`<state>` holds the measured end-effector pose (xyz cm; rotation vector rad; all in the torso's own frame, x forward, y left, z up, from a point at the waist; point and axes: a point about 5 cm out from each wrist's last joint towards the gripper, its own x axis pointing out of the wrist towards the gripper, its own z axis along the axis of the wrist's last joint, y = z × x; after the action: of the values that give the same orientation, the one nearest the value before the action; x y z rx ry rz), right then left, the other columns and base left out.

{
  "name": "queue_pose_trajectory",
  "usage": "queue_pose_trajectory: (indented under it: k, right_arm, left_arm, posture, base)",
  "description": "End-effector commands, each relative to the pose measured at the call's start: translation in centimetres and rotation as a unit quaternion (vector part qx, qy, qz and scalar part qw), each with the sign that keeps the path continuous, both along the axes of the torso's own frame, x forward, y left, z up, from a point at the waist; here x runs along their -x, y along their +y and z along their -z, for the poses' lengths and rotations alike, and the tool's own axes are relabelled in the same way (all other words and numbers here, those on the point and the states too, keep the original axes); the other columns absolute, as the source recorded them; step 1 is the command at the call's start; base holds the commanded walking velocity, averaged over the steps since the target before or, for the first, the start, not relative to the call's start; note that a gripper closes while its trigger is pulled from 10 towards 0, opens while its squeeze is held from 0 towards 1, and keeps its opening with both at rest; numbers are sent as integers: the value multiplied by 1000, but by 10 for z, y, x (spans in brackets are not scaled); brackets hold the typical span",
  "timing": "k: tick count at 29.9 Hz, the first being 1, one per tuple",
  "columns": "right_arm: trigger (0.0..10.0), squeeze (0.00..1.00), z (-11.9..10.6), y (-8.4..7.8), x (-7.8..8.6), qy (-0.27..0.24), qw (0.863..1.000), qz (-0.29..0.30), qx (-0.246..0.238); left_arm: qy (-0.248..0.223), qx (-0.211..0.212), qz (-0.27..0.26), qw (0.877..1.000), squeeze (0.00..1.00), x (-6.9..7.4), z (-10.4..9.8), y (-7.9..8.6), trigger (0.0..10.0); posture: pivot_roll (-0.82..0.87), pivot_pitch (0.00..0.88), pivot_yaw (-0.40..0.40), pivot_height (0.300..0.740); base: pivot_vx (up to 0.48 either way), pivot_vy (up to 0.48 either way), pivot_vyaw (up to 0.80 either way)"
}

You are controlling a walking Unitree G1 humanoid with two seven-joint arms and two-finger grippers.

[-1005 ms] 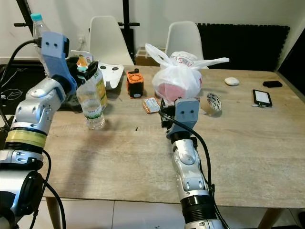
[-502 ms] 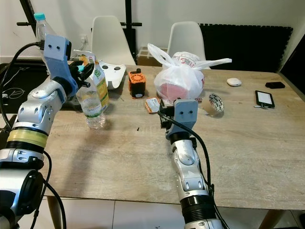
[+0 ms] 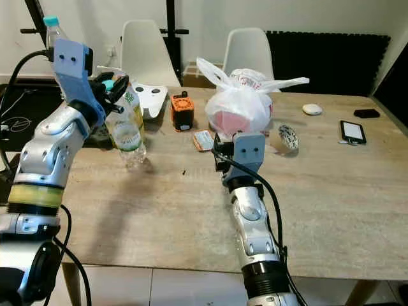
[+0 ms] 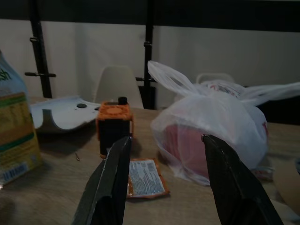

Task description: Restocking fridge

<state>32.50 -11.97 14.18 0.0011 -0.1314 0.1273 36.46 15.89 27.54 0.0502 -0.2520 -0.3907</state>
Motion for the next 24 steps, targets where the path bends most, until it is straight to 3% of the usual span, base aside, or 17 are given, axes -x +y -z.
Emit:
queue_pose_trajectory:
  k: [1,3,5,8,10,14,19,22,23,24]
  right_arm:
    - [10000,0,-14,9,1,-28,999,-39,-10]
    - [10000,0,-20,12,3,-40,997,-59,-10]
    - [10000,0,-39,25,6,-79,989,-125,19]
    - [10000,0,-48,34,9,-94,982,-162,32]
    - [10000,0,-51,37,10,-99,979,-176,37]
    - [10000,0,-70,61,20,-125,950,-282,44]
    - [10000,0,-79,75,25,-133,934,-330,39]
    - [10000,0,-82,80,24,-137,930,-338,36]
    - [10000,275,-83,81,24,-138,929,-341,35]
    - [10000,690,-84,83,23,-139,927,-345,36]
  left_arm:
    - [-22,-22,20,999,0,10,-10,3,10000]
    - [-28,-32,24,999,0,15,-12,6,10000]
    - [-42,-45,49,997,0,34,-21,16,10000]
    - [-54,-44,68,995,0,44,-29,19,10000]
    - [-59,-43,74,995,0,47,-32,20,10000]
    - [-86,-26,109,990,0,59,-59,28,10000]
    - [-90,-3,130,987,0,65,-74,30,10000]
    - [-84,-9,143,986,0,68,-73,26,10000]
    - [-80,-18,150,985,0,69,-71,24,10000]
    - [-75,-23,156,985,0,71,-69,22,10000]
  posture:
    - [35,0,-42,740]
    - [35,0,-42,740]
    - [44,0,-48,740]
    - [51,0,-52,740]
    - [53,0,-53,740]
    - [56,0,-58,740]
    - [63,0,-64,740]
    - [67,0,-65,740]
    - [67,0,-65,740]
    - [73,0,-69,740]
  base:
    - [0,0,0]
    - [0,0,0]
    - [0,0,0]
    - [0,0,0]
    - [0,0,0]
    - [0,0,0]
    - [0,0,0]
    - [0,0,0]
    - [0,0,0]
    - [0,0,0]
